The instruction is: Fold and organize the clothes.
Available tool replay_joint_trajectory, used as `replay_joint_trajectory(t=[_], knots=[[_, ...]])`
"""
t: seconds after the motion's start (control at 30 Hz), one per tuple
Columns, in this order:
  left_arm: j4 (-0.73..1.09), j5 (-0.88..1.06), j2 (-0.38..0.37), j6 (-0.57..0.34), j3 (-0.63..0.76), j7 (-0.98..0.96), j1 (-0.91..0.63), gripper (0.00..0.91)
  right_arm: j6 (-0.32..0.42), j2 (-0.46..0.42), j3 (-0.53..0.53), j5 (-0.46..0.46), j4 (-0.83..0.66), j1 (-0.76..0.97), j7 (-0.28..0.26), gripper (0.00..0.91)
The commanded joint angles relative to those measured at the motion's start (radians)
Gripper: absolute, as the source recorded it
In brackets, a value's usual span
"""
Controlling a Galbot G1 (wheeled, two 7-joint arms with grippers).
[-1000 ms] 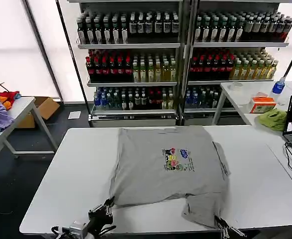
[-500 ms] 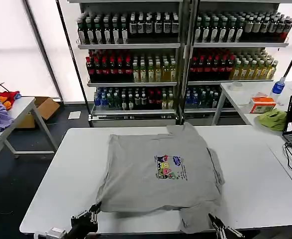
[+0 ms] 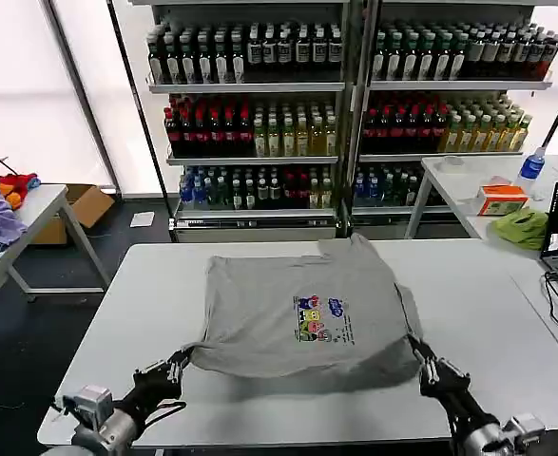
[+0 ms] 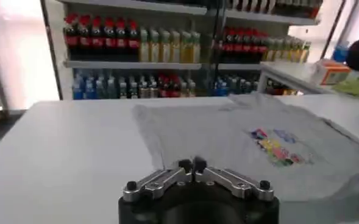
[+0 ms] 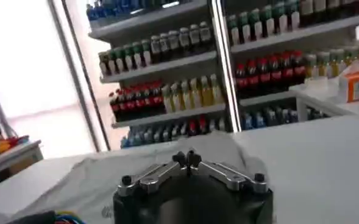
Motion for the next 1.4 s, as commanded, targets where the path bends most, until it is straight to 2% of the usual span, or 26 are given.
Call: replay_joint_trajectory(t=[0.03, 0.2, 0.27, 0.3, 0.33, 0.47, 0.6, 0.67, 0.73, 0.9, 0.93, 1.17, 1.23, 1.27, 1.3, 1.33, 1.37, 1.4], knots=[[0.292, -0.09, 0.048, -0.02, 0.072, 0.121, -0.27, 0.01, -0.05, -0.011, -0.096, 0.008, -0.225, 0.326, 0.029, 0.0], [0.441, -0.093, 0.029, -0.028, 0.11, 0.148, -0.386, 0.01, -0.092, -0.004, -0.196, -0.046, -0.333, 0.428, 0.037, 0.0], [0.478, -0.091, 0.024, -0.029, 0.134, 0.148, -0.418, 0.141, -0.128, -0.003, -0.228, -0.072, -0.367, 0.455, 0.036, 0.0], [0.493, -0.086, 0.022, -0.026, 0.146, 0.148, -0.432, 0.907, -0.128, 0.001, -0.244, -0.097, -0.383, 0.466, 0.034, 0.897], [0.514, -0.081, 0.018, -0.033, 0.155, 0.148, -0.444, 0.907, -0.126, 0.004, -0.253, -0.109, -0.395, 0.473, 0.03, 0.907], [0.549, -0.063, -0.002, -0.046, 0.148, 0.128, -0.465, 0.907, -0.121, 0.019, -0.258, -0.119, -0.4, 0.472, 0.029, 0.907], [0.5, -0.059, -0.001, -0.051, 0.102, 0.116, -0.421, 0.907, -0.129, 0.014, -0.218, -0.122, -0.351, 0.413, 0.043, 0.907], [0.452, -0.041, -0.002, -0.061, 0.086, 0.095, -0.374, 0.907, -0.138, 0.015, -0.188, -0.152, -0.311, 0.369, 0.083, 0.907], [0.386, -0.014, -0.014, -0.059, 0.075, 0.065, -0.297, 0.907, -0.173, 0.021, -0.153, -0.22, -0.258, 0.308, 0.145, 0.907], [0.264, 0.092, -0.067, -0.046, 0.094, 0.034, -0.127, 0.907, -0.176, 0.034, -0.106, -0.237, -0.164, 0.158, 0.196, 0.907], [0.256, 0.114, -0.079, -0.045, 0.105, 0.027, -0.103, 0.907, -0.181, 0.039, -0.103, -0.237, -0.151, 0.129, 0.222, 0.907], [0.265, 0.175, -0.123, -0.035, 0.131, 0.014, -0.091, 0.907, -0.192, 0.041, -0.135, -0.221, -0.155, 0.094, 0.236, 0.907], [0.286, 0.172, -0.128, -0.033, 0.133, 0.015, -0.109, 0.907, -0.206, 0.042, -0.153, -0.182, -0.156, 0.104, 0.236, 0.907], [0.295, 0.169, -0.129, -0.033, 0.135, 0.017, -0.119, 0.907, -0.206, 0.042, -0.155, -0.181, -0.157, 0.106, 0.235, 0.736], [0.302, 0.167, -0.13, -0.033, 0.137, 0.017, -0.128, 0.907, -0.206, 0.046, -0.168, -0.182, -0.161, 0.111, 0.236, 0.453], [0.313, 0.167, -0.134, -0.034, 0.138, 0.02, -0.138, 0.907, -0.207, 0.049, -0.178, -0.181, -0.165, 0.12, 0.237, 0.101], [0.32, 0.166, -0.136, -0.034, 0.14, 0.023, -0.147, 0.907, -0.206, 0.051, -0.185, -0.181, -0.169, 0.125, 0.234, 0.0], [0.327, 0.166, -0.138, -0.034, 0.143, 0.022, -0.155, 0.907, -0.205, 0.052, -0.191, -0.182, -0.171, 0.127, 0.233, 0.0]])
